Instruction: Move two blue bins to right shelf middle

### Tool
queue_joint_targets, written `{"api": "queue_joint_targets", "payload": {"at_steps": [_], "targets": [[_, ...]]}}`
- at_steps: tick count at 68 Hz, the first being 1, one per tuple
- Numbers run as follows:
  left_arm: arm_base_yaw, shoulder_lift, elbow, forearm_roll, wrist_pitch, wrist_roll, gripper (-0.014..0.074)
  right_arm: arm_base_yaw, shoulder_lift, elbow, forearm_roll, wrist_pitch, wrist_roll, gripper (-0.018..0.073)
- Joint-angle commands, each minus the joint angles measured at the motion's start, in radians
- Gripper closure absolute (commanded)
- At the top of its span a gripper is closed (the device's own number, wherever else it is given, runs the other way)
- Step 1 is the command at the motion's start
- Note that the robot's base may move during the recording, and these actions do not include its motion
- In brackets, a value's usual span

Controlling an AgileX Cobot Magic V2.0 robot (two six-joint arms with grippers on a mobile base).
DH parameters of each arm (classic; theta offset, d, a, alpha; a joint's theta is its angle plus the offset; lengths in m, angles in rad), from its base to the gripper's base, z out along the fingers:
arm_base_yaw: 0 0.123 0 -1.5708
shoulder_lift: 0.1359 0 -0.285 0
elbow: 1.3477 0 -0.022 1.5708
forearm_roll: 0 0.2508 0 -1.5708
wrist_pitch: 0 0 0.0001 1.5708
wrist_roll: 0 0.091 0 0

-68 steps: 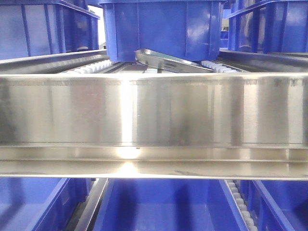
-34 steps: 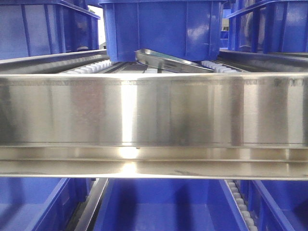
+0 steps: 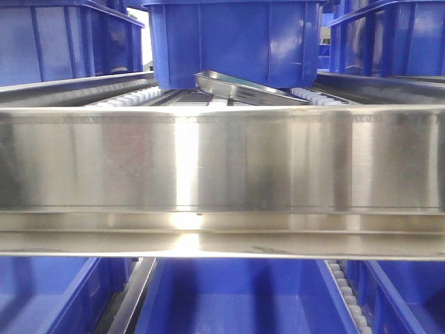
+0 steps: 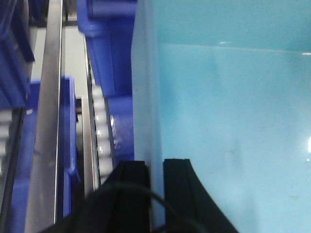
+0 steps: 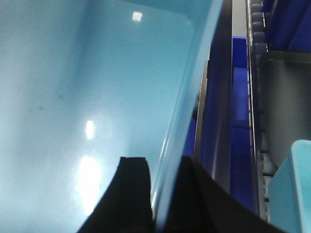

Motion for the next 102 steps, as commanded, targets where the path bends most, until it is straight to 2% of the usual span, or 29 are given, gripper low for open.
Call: {"api": "queue_joint_targets", "payload": {"at_steps": [1,13,21,30,42,102], "targets": [[-0.015,-0.019,-0.015,-0.072,-0.136,0.000,0.0707,0.003,-0.009,-0.016,0.048,-0.040,-0.020,0.0713],[-0.015,-0.019,-0.015,-0.072,-0.176,0.000,0.0707,0.003,-0.009,-0.016,0.052,-0.108,-0.020,0.0713],[-0.015,-0.019,-0.015,-0.072,-0.209,0.000,0.0707,0.003,-0.009,-0.016,0.052,-0.200,-0.020,0.0713],[-0.015,-0.019,-0.015,-0.072,-0.194,0.000,0.0707,0.003,-0.009,-0.016,0.043,-0.303,-0.020,0.0713],[-0.015,-0.019,-0.015,-0.036,-0.127,0.000,0.0707,0.003,-0.009,-0.016,0.041,-0.391,-0.020,0.0713],[-0.015,-0.019,-0.015,-0.035,-0.129,0.000,0.0707,0.003,-0.009,-0.016,0.041,-0.407,-0.020,0.0713]]}}
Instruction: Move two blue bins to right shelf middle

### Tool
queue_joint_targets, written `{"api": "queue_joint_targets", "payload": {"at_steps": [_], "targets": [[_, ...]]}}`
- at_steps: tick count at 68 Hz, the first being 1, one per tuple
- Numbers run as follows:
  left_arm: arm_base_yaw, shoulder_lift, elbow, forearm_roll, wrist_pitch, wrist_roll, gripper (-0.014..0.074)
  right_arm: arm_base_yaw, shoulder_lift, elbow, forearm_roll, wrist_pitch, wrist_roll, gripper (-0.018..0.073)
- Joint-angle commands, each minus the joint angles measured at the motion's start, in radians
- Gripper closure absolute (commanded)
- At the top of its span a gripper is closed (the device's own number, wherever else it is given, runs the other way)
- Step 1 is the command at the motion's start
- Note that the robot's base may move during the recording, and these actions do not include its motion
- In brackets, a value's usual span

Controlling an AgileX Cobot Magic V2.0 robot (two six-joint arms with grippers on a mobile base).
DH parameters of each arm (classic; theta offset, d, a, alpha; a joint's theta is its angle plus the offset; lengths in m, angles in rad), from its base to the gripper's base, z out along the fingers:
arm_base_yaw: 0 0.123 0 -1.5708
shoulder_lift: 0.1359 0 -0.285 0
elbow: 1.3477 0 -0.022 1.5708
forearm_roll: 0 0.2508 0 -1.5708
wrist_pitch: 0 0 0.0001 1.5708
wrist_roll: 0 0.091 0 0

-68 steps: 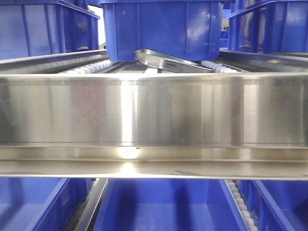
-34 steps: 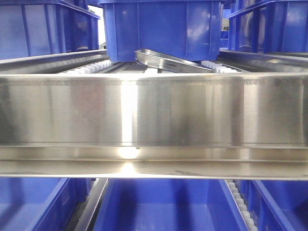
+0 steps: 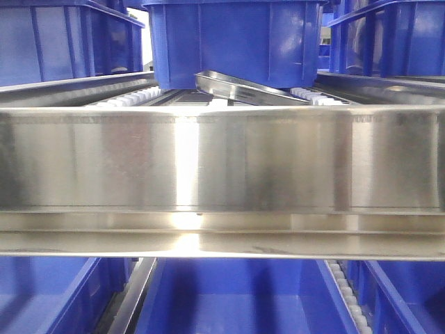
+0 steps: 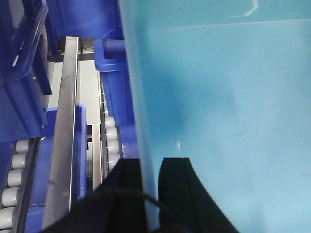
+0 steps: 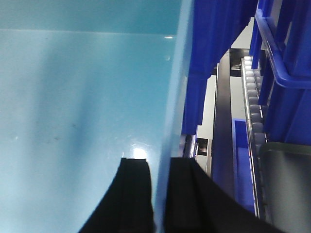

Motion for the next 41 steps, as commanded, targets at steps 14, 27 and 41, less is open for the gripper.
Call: {"api": "queue_joint_targets", "payload": {"at_steps": [14,27,41], "targets": [[-0.019,-0.019,-0.013,-0.087,-0.058,0.007,0.0707,0.011,-0.009,-0.016,0.067,-0.102,-0.010,0.0713],[-0.019,-0.019,-0.013,-0.087,-0.058,0.007,0.0707,0.011,-0.009,-0.016,0.067,-0.102,-0.010,0.0713],[-0.019,-0.019,-0.013,-0.087,-0.058,0.007,0.0707,0.011,-0.009,-0.016,0.067,-0.102,-0.010,0.0713]]}}
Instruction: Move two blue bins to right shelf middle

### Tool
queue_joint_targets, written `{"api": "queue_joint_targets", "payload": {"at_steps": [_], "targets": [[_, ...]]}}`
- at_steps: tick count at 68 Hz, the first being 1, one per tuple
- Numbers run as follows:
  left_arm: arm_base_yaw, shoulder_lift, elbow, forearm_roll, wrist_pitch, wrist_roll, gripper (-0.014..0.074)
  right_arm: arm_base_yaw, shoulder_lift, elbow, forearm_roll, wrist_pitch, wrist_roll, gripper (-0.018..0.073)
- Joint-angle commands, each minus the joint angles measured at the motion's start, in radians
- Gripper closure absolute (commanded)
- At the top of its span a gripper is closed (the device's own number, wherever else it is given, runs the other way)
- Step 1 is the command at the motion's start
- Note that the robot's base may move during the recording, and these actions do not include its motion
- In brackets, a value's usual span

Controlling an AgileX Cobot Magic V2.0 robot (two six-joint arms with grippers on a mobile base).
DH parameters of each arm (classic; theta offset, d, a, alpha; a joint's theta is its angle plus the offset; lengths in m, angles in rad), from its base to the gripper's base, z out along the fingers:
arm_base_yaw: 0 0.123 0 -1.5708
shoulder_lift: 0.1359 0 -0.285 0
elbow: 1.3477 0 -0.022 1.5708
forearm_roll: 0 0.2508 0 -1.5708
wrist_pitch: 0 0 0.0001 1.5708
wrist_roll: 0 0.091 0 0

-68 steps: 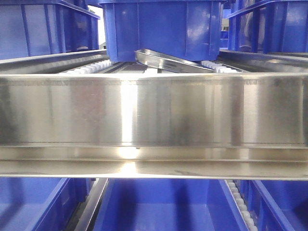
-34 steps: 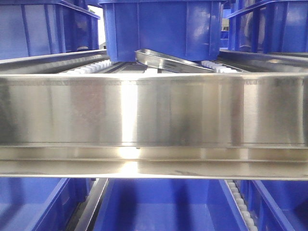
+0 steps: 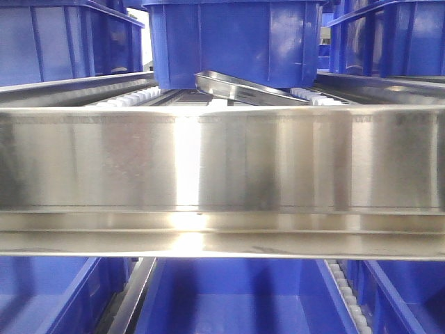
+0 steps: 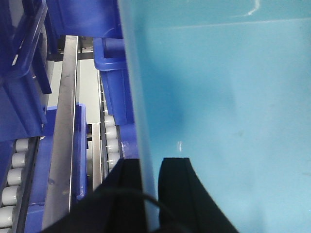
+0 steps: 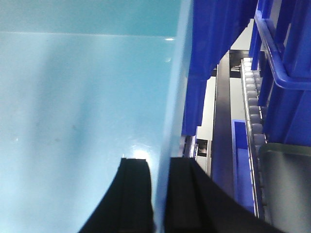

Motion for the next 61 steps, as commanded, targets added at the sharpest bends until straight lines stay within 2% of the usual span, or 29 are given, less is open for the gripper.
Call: {"api": "queue_joint_targets", "payload": {"at_steps": [1,61], "targets": [[-0.019,-0.019,-0.013,-0.087,-0.063,0.007,0.0707,0.011,-0.009,-0.016,0.067,-0.101,-0.008,0.0713],[-0.019,-0.019,-0.013,-0.087,-0.063,0.007,0.0707,0.011,-0.009,-0.016,0.067,-0.107,-0.008,0.0713]]}}
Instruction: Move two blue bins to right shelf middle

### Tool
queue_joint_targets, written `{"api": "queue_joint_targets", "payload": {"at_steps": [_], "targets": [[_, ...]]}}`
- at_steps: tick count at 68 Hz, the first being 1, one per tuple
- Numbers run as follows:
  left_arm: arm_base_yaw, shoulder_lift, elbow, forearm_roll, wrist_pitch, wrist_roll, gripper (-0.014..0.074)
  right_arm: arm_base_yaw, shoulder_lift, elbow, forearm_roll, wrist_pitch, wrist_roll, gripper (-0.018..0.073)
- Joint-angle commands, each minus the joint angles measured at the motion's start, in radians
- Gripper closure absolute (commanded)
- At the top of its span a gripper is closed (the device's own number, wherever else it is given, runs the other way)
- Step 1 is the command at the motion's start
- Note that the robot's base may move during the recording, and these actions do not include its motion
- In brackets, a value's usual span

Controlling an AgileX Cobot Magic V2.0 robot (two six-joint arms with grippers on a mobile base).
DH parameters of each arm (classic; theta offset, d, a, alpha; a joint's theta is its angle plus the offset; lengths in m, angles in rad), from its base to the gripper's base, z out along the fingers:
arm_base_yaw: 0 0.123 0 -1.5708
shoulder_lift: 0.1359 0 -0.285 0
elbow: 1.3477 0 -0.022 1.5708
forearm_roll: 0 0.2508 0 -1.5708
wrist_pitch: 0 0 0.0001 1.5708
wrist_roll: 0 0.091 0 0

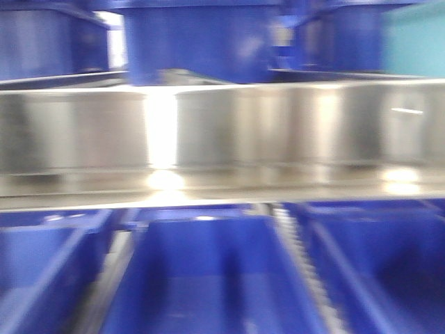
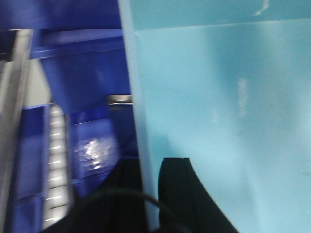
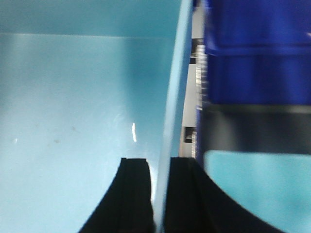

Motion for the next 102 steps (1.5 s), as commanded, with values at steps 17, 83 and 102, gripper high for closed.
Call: {"api": "queue_joint_targets", "payload": {"at_steps": [17,83,102], "targets": [[-0.019,-0.012,-0.013,-0.089,-0.063,0.007,0.0707,0.011,-0.009,-0.016,0.067,-0.099,-0.008,0.0713],[-0.019,-0.012,-0.013,-0.089,-0.063,0.007,0.0707,0.011,-0.009,-0.016,0.067,-0.099,-0.008,0.0713],[-0.019,-0.012,-0.013,-0.089,-0.063,0.007,0.0707,0.011,-0.009,-0.016,0.067,-0.099,-0.008,0.0713]]}}
